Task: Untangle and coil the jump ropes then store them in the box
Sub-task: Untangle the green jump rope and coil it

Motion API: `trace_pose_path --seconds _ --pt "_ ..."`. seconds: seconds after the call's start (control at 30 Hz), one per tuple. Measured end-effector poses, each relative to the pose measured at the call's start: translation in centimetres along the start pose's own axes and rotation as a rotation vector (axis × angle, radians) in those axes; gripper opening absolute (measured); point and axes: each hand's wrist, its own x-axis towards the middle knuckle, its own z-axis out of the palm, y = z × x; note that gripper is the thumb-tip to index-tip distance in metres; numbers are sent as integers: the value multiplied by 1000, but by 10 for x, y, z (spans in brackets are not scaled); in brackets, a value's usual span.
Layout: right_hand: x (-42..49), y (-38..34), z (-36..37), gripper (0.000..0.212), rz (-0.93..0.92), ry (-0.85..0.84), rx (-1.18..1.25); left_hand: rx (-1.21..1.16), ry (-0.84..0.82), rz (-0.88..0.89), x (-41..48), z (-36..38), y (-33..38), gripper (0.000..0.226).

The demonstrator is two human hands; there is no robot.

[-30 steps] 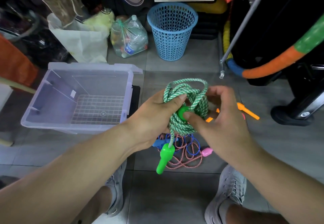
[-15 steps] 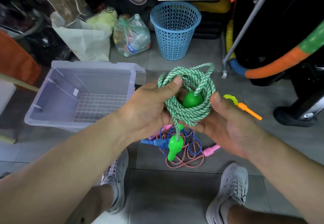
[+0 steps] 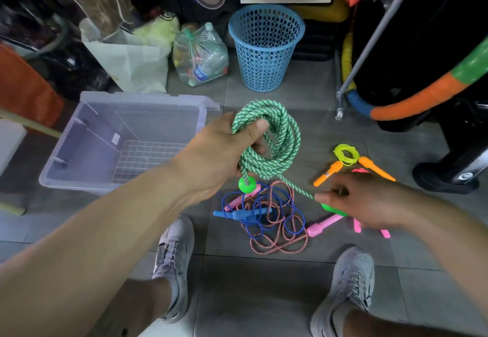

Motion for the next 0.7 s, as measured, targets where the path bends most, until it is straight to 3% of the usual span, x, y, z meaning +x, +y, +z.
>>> trace_pose_path --seconds 0.1,0.27,0.3,0.43,0.5,0.57,0.7 --pt "0 0 0 46 29 24 11 -69 -17 -23 1 -5 6 17" --pt "6 6 -7 37 99 276 -153 -127 -20 -47 1 -13 11 26" --pt "6 6 -7 36 106 285 -77 -130 -7 -50 2 -13 11 28" --pt "-2 -12 -7 28 188 69 1020 -105 125 -40 8 -13 6 33" --pt "-4 -22 -13 32 137 0 1432 2 195 12 12 -13 0 32" --pt "-6 -30 -22 39 2 20 1716 106 220 44 13 -11 -6 33" --pt "-13 -35 -30 31 -212 106 1954 191 163 11 11 0 -18 54"
